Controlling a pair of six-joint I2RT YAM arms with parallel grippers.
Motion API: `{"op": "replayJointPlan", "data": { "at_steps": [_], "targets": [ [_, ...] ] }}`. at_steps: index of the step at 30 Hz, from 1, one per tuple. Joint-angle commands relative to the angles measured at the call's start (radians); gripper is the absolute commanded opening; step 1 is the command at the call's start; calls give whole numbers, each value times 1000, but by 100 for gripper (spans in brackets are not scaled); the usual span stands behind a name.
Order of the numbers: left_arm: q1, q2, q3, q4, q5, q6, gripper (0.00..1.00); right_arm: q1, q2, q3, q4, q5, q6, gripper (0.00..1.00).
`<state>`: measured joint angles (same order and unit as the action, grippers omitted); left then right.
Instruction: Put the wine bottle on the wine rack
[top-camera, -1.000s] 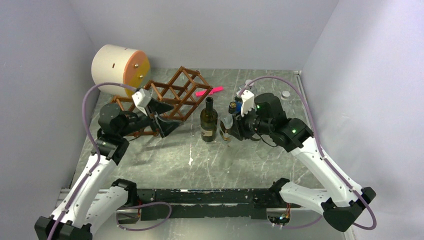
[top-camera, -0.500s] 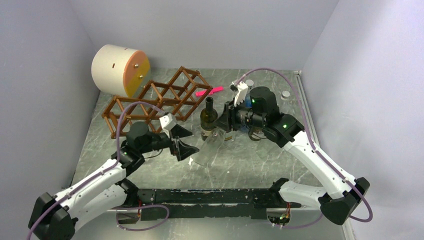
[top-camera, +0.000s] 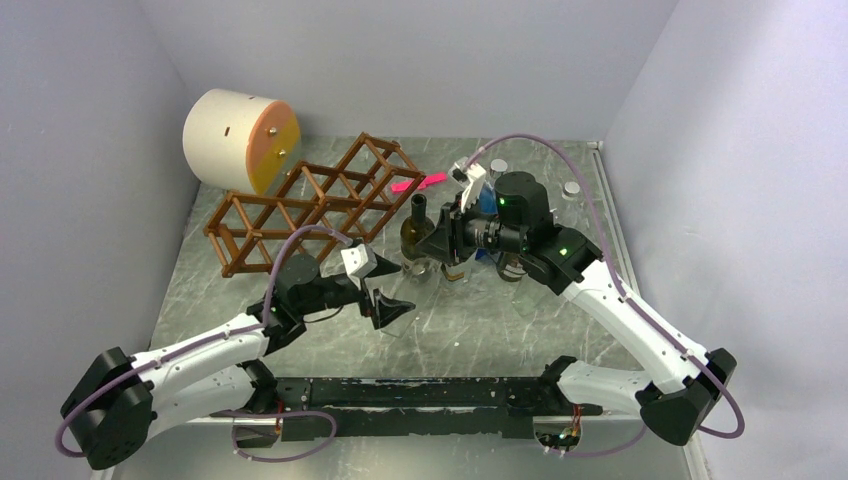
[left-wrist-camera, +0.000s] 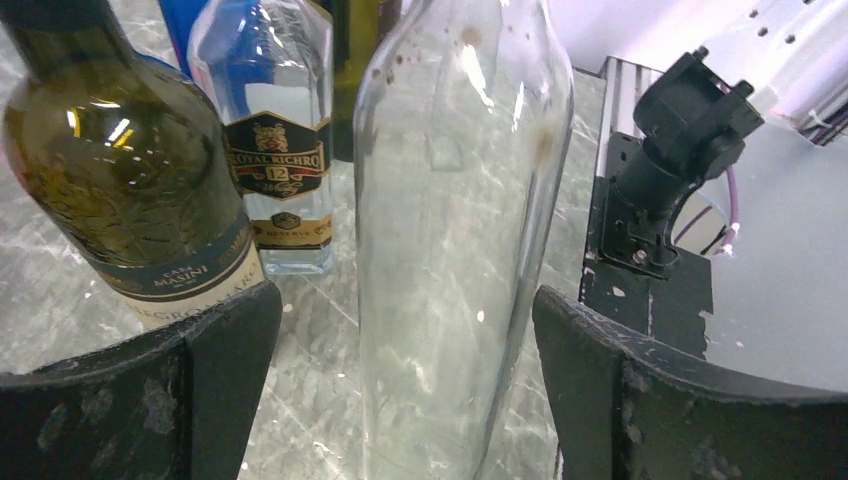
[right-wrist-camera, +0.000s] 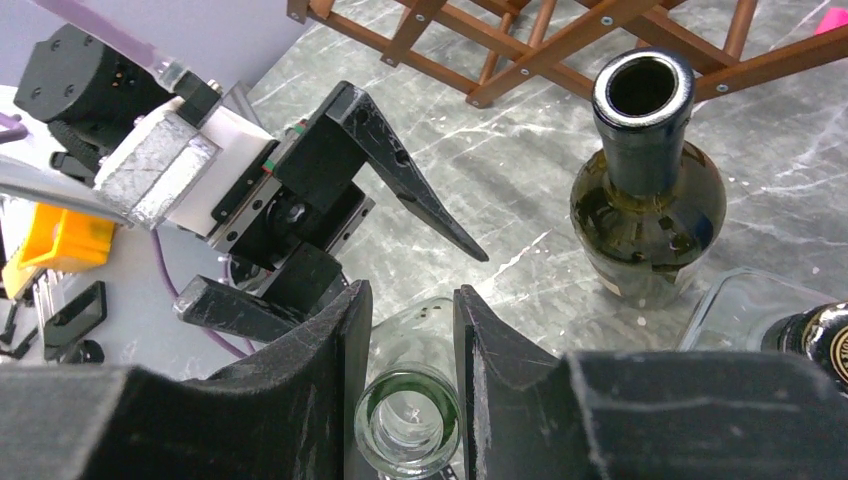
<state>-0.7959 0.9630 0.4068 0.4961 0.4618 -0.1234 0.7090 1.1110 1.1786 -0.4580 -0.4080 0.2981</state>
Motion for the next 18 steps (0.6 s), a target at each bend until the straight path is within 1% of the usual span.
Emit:
{"op": "replayJointPlan", "data": {
  "at_steps": [1,5,8,12,16,18],
  "targets": [
    [-5,9,-33,122,81,40,99,10,-16,44,75,-76,-20,0],
    [-5,42,-22,119,192,36,99,10,-23,42,96,-114,-25,0],
    [-5,58,-17,131,213,24,99,10,-28,44,102,-135,-31,0],
    [-5,82,-24,186,252,1,99,10,-37,37,122,-159,-23,0],
    [-5,108,-14,189,279,-10,94,11,-43,29,135,-157,-17,0],
    [-5,113,-13,200,285,-15,89,10,-50,23,144,-155,-14,0]
  ]
}}
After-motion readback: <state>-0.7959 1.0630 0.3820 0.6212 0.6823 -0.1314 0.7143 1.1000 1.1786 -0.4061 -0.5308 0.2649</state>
